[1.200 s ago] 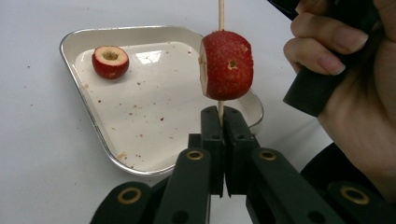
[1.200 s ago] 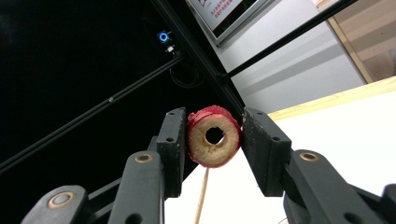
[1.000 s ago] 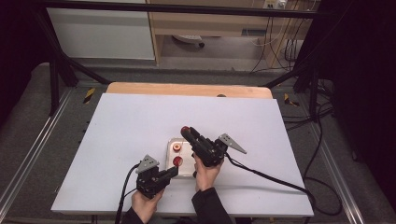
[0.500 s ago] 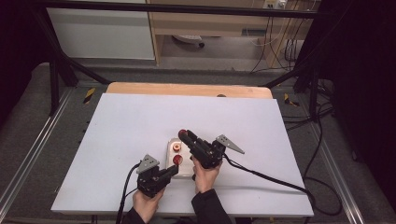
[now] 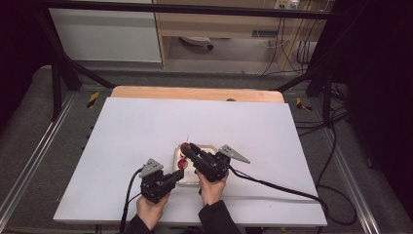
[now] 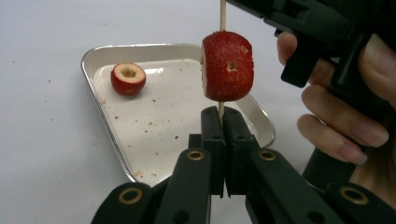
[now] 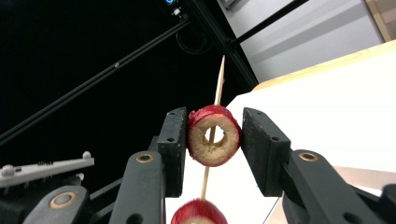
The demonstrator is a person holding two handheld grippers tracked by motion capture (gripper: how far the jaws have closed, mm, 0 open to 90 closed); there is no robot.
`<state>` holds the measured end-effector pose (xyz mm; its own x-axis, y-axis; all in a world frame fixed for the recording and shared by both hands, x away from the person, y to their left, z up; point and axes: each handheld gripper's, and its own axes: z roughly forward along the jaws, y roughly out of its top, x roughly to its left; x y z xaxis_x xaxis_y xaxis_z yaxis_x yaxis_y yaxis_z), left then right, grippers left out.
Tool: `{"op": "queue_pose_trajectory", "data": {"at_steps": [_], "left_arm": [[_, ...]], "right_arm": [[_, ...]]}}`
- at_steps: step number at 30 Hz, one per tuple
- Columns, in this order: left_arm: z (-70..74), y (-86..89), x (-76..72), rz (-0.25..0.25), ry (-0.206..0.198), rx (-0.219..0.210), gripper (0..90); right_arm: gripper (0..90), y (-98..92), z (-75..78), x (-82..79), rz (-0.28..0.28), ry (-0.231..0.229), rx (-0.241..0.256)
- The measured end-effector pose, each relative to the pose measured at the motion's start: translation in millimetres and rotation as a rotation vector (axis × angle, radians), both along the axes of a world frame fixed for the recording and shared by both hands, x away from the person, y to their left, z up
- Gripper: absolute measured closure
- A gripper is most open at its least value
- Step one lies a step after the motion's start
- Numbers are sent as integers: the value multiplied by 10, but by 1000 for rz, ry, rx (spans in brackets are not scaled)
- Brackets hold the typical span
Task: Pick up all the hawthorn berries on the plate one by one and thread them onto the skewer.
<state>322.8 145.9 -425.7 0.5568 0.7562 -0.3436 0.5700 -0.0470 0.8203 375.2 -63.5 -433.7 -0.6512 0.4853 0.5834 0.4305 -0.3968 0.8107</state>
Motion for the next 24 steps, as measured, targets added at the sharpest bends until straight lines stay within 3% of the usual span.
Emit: {"op": "queue_pose_trajectory", "data": {"at_steps": [19,24], "left_arm": [[-22,29,38,-22,2,10,884],[-9,87,44,-29,-9,17,884]], "right_arm": [[615,28,-69,-62,40,20,-48],[537,-22,19,-60,45,2,-83]]}}
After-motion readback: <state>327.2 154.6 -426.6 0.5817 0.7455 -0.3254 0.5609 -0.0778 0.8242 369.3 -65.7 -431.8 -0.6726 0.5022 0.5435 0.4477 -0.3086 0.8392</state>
